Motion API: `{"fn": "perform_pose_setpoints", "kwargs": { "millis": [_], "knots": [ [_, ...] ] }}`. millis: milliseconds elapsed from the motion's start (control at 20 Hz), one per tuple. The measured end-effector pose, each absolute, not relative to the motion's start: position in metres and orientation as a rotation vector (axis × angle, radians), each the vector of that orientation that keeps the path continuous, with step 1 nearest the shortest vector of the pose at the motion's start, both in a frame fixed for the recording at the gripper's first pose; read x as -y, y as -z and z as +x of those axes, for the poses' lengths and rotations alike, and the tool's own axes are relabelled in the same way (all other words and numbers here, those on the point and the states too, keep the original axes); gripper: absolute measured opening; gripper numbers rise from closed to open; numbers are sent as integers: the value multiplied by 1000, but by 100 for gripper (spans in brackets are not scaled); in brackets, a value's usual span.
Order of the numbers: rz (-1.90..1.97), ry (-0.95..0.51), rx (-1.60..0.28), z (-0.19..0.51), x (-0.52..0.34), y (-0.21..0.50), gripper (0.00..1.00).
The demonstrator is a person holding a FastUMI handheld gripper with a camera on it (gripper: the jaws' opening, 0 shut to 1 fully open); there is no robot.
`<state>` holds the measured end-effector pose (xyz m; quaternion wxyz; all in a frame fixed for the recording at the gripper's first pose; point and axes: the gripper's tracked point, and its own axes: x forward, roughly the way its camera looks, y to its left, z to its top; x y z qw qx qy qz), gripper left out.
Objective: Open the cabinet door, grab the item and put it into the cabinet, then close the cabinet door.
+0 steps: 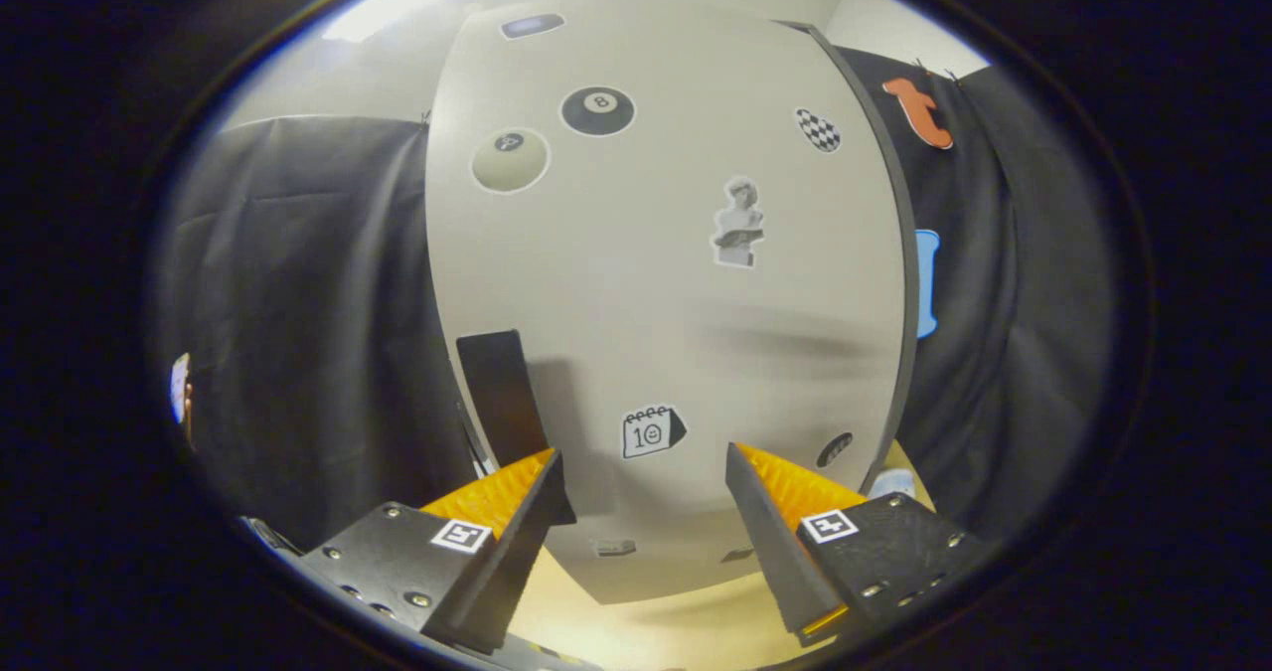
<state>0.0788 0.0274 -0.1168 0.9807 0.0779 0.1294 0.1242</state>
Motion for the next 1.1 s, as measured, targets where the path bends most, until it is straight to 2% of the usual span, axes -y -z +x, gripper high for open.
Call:
{"fn": "perform_pose_setpoints", "kwargs": {
  "millis": [550,1100],
  "knots": [
    [97,-177,-220,130,-31,114,97],
    [-32,-118,-200,135,-33,116,97]
  ]
}}
